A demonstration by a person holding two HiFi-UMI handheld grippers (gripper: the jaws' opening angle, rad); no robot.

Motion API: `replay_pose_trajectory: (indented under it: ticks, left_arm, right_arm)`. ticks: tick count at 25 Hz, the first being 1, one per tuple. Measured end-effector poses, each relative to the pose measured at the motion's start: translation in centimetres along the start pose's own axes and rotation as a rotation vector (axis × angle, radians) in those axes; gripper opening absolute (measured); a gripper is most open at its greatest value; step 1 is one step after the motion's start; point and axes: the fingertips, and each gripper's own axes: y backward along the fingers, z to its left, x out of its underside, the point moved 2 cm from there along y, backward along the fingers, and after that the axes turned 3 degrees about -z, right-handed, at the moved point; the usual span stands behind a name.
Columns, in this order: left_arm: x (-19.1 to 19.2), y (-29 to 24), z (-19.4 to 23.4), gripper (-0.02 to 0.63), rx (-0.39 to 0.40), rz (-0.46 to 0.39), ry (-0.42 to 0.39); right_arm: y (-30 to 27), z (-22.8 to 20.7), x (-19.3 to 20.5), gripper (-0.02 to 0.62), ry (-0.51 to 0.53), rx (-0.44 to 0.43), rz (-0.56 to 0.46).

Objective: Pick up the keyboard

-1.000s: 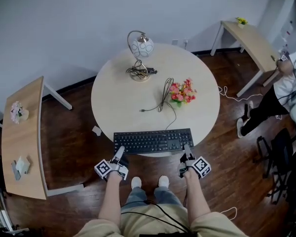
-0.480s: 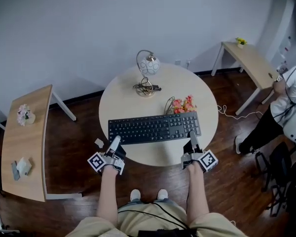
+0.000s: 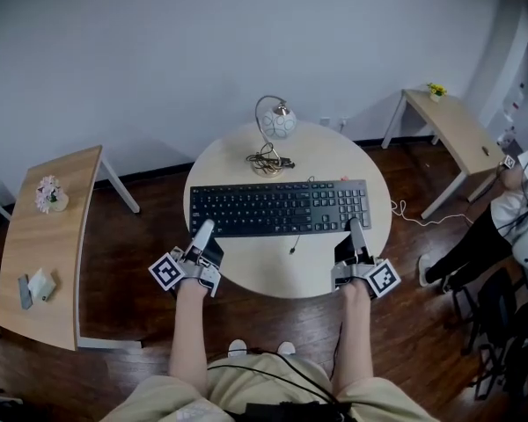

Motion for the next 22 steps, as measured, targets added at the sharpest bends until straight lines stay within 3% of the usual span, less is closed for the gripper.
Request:
replay_pose_trajectory:
  ticks: [22]
  left_arm:
    - [-0.9,-0.5,-0.5,0.074,0.001,0.014,-0.038]
  right_arm:
    - [-0.5,-0.8,0.8,0.118,-0.037,0.002,0.015]
